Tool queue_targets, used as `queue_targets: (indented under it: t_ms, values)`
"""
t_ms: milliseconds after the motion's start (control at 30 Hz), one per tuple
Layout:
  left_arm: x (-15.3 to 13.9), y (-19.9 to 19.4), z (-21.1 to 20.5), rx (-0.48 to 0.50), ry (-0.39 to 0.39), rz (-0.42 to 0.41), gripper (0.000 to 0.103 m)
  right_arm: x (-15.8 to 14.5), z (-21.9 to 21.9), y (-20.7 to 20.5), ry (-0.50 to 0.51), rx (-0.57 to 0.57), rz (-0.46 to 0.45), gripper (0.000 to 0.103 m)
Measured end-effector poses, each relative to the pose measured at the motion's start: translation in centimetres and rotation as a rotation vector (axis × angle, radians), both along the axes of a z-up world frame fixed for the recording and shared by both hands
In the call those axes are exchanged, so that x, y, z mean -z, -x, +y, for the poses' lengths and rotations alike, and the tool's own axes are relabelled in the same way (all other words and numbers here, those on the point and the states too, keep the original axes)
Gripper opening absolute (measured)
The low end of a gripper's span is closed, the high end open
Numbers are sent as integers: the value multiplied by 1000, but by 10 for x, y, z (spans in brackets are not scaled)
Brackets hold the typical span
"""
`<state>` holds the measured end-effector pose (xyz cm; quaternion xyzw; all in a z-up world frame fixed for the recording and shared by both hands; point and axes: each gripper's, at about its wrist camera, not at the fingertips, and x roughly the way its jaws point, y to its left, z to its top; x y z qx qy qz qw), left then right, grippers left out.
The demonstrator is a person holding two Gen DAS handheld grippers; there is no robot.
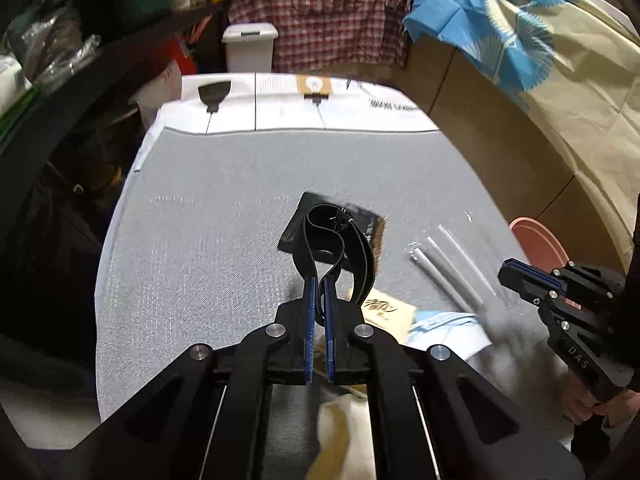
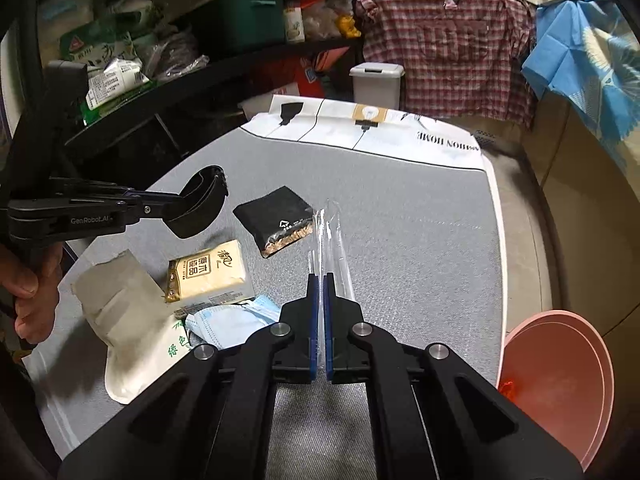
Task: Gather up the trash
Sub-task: 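Grasp the black strap with the left tool while the right tool grasps clear plastic tubes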
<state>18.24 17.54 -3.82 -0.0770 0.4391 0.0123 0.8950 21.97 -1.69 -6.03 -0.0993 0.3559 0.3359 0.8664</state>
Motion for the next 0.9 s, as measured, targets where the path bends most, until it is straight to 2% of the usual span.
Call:
queue_targets:
  t_ms: [333, 900]
  values:
    - [-20, 16, -23, 14, -29, -85, 4, -23, -17, 12, -45, 31, -53, 2]
    - [-43, 38, -49, 28, -44, -152, 4, -63, -50, 35, -111, 80, -117, 2]
